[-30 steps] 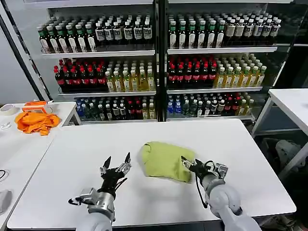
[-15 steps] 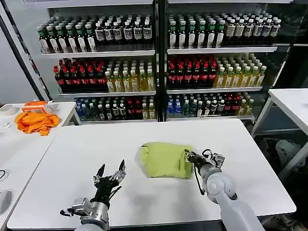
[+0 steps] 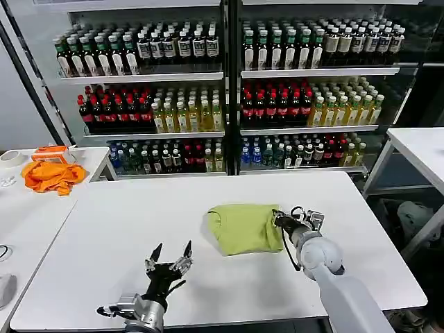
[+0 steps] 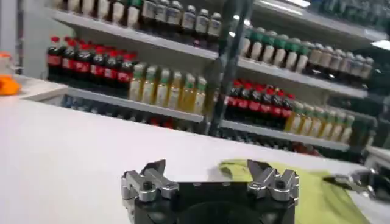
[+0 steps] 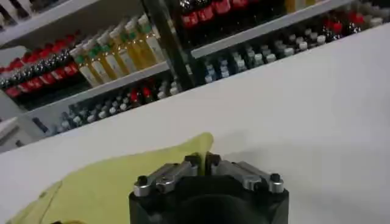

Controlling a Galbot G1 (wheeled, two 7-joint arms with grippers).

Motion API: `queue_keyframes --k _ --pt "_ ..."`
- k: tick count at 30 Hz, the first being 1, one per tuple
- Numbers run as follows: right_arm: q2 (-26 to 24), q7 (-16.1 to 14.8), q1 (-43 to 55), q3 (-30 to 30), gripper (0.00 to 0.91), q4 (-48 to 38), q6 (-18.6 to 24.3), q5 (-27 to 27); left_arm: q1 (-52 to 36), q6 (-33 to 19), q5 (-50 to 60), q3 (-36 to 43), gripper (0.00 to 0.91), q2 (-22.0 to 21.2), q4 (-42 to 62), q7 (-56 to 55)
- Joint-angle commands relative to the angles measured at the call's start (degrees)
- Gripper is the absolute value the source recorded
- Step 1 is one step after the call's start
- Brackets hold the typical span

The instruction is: Fold and organize the clothes.

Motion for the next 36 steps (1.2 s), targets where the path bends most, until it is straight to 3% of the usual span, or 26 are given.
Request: queue_keyframes --k 1,5,17,36 --pt "-2.3 -2.1 -6.1 2.0 0.907 7.2 3.6 -11.6 -2.0 2.5 16.0 7.9 0.907 1.0 3.0 1.5" --pt "-4.3 -2.0 -12.0 5.2 0.907 11.2 4.2 -12.9 -5.5 9.1 20.0 11.3 0.907 -0.7 7.4 -1.5" --pt "-7.9 -1.7 -19.9 13.0 0.907 19.4 3.8 -11.9 -12.1 18.3 19.0 14.5 0.907 -3.9 12.7 -5.2" --pt "-7.8 -1.0 -21.3 14.2 0.907 20.7 3.6 -12.0 -19.9 20.5 16.0 14.7 0.907 -5.8 17.6 -9.2"
